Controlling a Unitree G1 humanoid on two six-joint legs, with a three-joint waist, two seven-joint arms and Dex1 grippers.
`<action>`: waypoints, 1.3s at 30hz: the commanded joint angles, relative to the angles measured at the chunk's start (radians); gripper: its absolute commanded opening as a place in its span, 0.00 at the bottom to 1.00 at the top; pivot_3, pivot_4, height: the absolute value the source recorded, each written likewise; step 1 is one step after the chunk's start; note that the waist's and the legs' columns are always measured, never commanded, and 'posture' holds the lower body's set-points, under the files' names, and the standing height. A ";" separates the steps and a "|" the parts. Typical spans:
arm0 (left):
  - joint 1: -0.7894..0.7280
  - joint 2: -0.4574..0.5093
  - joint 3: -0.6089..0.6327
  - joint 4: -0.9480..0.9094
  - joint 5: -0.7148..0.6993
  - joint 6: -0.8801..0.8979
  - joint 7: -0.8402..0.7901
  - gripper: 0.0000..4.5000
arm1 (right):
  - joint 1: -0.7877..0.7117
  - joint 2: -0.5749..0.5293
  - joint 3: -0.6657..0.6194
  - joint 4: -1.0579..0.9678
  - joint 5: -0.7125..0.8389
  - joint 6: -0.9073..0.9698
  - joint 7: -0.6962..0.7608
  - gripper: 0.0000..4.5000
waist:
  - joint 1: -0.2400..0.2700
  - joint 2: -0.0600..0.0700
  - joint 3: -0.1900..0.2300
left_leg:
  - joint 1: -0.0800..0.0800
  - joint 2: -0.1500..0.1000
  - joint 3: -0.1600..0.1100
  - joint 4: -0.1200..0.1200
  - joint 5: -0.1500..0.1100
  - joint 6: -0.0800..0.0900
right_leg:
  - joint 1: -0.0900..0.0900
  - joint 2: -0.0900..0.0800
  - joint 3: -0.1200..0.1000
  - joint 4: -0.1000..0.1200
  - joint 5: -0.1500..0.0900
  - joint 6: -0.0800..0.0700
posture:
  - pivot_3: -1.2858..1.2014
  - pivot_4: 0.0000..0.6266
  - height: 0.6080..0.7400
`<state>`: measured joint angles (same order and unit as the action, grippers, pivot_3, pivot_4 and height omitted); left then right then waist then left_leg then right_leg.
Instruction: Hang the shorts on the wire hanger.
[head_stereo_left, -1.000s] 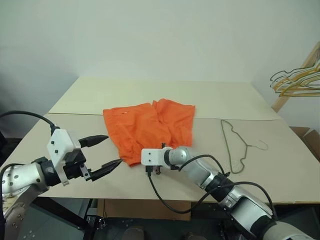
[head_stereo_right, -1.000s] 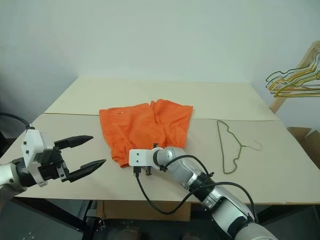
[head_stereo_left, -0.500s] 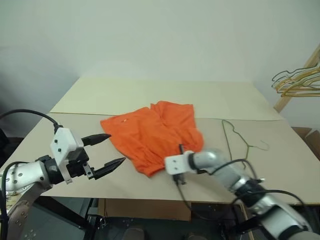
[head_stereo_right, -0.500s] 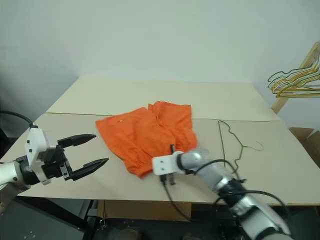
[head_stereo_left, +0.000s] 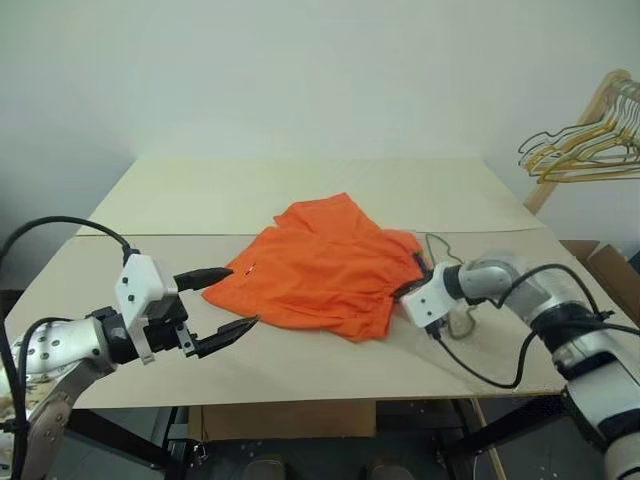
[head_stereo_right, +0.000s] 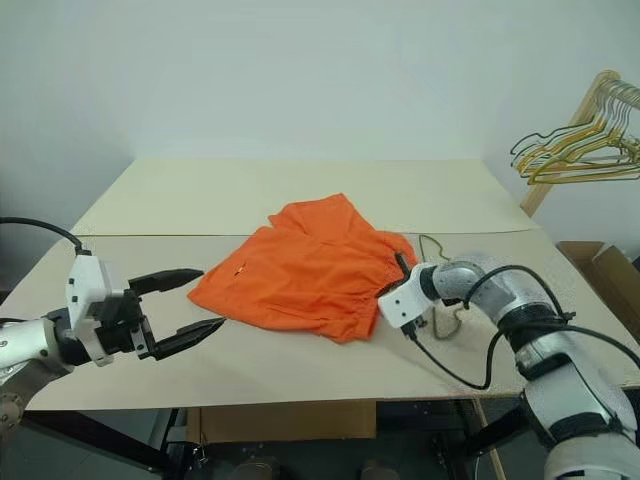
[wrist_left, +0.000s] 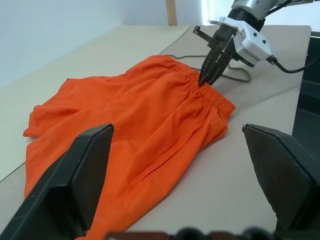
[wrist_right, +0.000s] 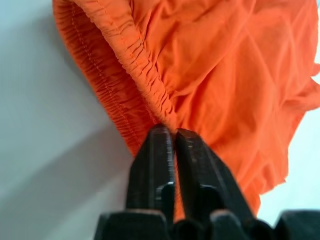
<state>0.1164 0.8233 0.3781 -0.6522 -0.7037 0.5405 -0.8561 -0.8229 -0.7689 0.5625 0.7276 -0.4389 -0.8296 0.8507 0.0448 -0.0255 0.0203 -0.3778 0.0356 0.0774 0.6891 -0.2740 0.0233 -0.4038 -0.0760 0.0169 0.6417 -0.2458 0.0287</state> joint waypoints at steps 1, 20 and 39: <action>-0.025 0.006 -0.002 0.003 0.009 -0.026 -0.004 1.00 | -0.020 -0.023 -0.021 0.042 -0.009 -0.045 0.006 0.37 | 0.000 0.000 0.000 | 0.000 0.000 -0.001 0.000 0.000 0.000 | 0.000 0.000 0.000 0.000 0.000 0.000 | 0.58 0.00 1.00; -0.079 0.031 -0.048 0.030 -0.026 -0.002 -0.066 1.00 | 0.522 -0.072 -0.188 -1.134 0.414 1.175 0.104 0.99 | 0.000 0.002 0.001 | 0.003 0.001 -0.009 -0.002 0.000 0.000 | 0.001 0.000 -0.001 0.001 -0.001 -0.001 | 0.56 0.00 1.00; -0.074 0.073 -0.044 0.041 -0.037 0.005 -0.127 1.00 | 0.426 0.090 -0.024 -1.069 0.061 1.404 -0.020 0.24 | -0.001 0.000 0.001 | 0.000 -0.001 -0.008 -0.002 0.000 0.000 | -0.001 0.000 -0.002 0.000 -0.001 0.000 | 0.56 0.00 1.00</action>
<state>0.0458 0.8777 0.3053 -0.5999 -0.7291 0.5529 -0.9679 -0.3877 -0.6616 0.5765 -0.2996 -0.3722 0.5998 0.8185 0.0436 -0.0250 0.0216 -0.3783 0.0344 0.0694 0.6873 -0.2739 0.0232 -0.4045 -0.0759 0.0153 0.6415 -0.2471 0.0293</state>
